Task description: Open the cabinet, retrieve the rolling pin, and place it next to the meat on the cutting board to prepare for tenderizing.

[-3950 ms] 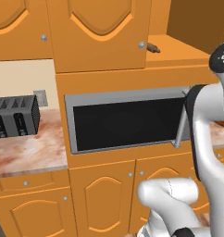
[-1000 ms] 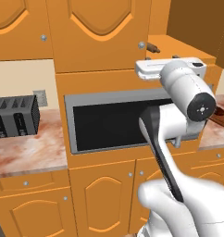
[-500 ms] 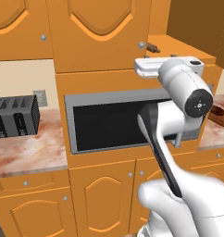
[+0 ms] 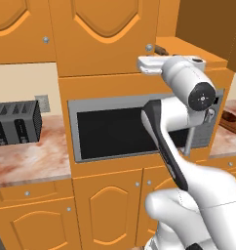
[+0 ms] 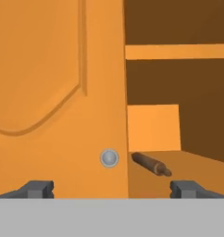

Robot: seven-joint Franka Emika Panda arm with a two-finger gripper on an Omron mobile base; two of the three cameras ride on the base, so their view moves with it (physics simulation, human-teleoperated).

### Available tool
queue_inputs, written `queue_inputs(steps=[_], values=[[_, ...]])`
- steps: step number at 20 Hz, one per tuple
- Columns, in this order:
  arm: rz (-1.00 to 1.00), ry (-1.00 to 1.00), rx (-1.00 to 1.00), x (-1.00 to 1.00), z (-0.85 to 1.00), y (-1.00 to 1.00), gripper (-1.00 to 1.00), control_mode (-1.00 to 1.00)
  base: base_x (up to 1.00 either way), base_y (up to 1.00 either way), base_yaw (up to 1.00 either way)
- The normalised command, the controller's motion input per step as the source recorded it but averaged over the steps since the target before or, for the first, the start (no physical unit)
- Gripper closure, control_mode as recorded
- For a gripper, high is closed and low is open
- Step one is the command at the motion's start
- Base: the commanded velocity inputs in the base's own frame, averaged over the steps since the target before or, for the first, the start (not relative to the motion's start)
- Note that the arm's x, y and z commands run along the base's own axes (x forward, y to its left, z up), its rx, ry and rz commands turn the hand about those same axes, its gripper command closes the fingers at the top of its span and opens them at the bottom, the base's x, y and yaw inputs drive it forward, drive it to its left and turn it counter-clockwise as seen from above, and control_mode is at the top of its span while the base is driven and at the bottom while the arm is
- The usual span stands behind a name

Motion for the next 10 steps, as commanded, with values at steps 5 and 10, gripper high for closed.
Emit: queue_inputs(steps=[5,10], values=[[0.05,0.04,0.03,0.45,-0.01,0.0,-1.0,-1.0,0.0,0.0,0.0],[0.05,0.01,0.05,0.3,0.0,0.0,-1.0,-1.0,0.0,0.0,0.0]])
